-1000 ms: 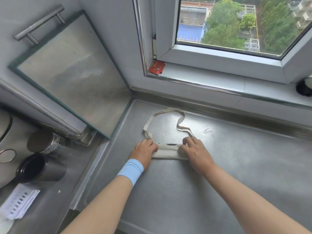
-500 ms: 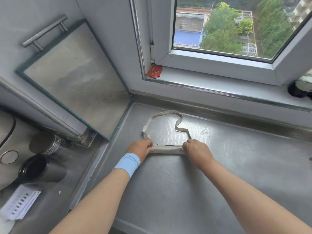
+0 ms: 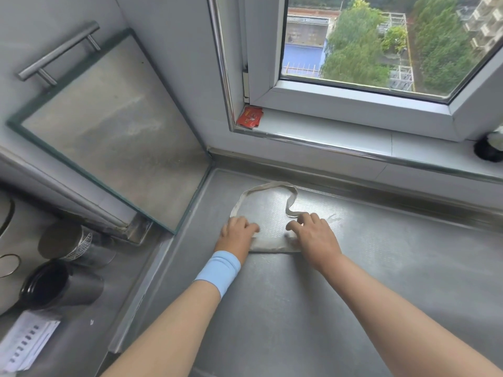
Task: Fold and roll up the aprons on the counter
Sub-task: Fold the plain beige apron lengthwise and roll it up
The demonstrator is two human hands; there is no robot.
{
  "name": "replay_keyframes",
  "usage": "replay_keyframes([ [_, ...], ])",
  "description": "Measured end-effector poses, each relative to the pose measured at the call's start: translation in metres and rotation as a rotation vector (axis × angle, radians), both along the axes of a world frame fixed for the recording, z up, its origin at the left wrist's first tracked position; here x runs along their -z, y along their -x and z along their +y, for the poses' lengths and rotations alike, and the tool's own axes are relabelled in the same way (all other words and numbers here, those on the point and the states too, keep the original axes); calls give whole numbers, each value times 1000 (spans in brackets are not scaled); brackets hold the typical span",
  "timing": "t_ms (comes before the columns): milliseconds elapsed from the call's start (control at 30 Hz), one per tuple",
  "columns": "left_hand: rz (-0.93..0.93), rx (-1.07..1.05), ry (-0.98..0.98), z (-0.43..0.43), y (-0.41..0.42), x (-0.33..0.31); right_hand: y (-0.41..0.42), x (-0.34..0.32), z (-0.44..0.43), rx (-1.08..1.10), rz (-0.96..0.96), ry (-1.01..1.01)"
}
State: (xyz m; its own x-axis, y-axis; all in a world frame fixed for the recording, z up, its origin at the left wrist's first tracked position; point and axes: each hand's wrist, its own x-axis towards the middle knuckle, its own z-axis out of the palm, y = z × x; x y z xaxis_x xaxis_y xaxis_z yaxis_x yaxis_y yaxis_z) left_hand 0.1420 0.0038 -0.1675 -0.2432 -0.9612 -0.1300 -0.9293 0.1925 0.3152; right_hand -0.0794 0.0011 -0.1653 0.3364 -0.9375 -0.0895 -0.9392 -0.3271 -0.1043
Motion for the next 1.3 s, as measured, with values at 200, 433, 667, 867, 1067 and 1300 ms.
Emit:
replay_keyframes([
  [200, 138, 191, -43, 21, 17, 18, -5, 20, 19, -51, -227, -180],
  [433, 92, 222, -108, 25, 9, 23, 8, 27, 21, -83, -339, -227],
  [667, 52, 190, -149, 16, 13, 17, 10, 25, 15, -232, -50, 38],
  [867, 50, 141, -185, 18, 15, 0, -6, -13, 14, -377, 242, 135],
  [1067, 182, 49, -407, 9, 13, -53, -12, -72, 4, -255, 76, -197],
  [1300, 270, 37, -519, 19, 15, -136, -10, -164, -15, -107, -73, -608],
])
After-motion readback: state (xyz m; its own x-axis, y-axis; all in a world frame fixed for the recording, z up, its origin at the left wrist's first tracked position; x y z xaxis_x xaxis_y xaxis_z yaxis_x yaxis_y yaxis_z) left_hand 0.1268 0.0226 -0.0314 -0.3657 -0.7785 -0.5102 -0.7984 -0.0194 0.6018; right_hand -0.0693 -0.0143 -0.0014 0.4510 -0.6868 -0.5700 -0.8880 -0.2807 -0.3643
